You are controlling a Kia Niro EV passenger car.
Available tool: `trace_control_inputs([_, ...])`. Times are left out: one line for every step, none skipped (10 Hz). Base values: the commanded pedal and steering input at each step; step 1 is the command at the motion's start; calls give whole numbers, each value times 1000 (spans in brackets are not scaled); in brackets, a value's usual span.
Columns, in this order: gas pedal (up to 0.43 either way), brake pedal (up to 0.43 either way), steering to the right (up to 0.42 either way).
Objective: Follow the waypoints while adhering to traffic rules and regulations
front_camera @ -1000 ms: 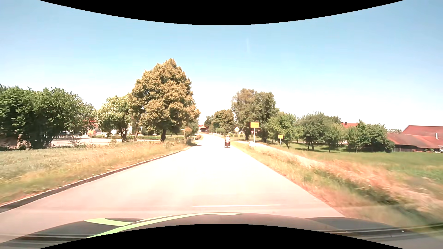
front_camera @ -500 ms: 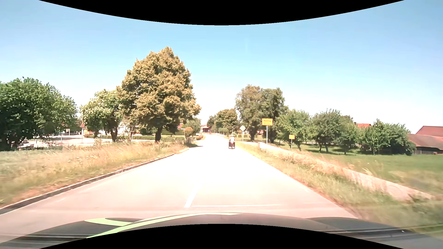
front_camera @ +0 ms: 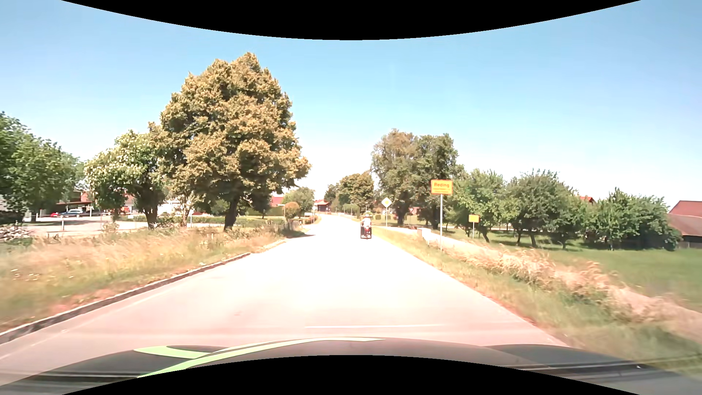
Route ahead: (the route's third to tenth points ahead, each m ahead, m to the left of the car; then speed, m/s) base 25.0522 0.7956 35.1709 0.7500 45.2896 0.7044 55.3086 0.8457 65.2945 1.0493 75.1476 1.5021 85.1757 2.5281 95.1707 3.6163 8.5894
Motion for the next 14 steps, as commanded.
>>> trace_control_inputs([0, 18, 24])
trace_control_inputs([0, 43, 24])
trace_control_inputs([0, 55, 23])
trace_control_inputs([0, 61, 21])
trace_control_inputs([0, 67, 19])
trace_control_inputs([0, 85, 15])
trace_control_inputs([0, 116, 12])
trace_control_inputs([0, 128, 10])
trace_control_inputs([0, 128, 10])
trace_control_inputs([0, 128, 7])
trace_control_inputs([0, 116, 4])
trace_control_inputs([0, 85, 0])
trace_control_inputs([0, 61, 0])
trace_control_inputs([0, 61, 0])
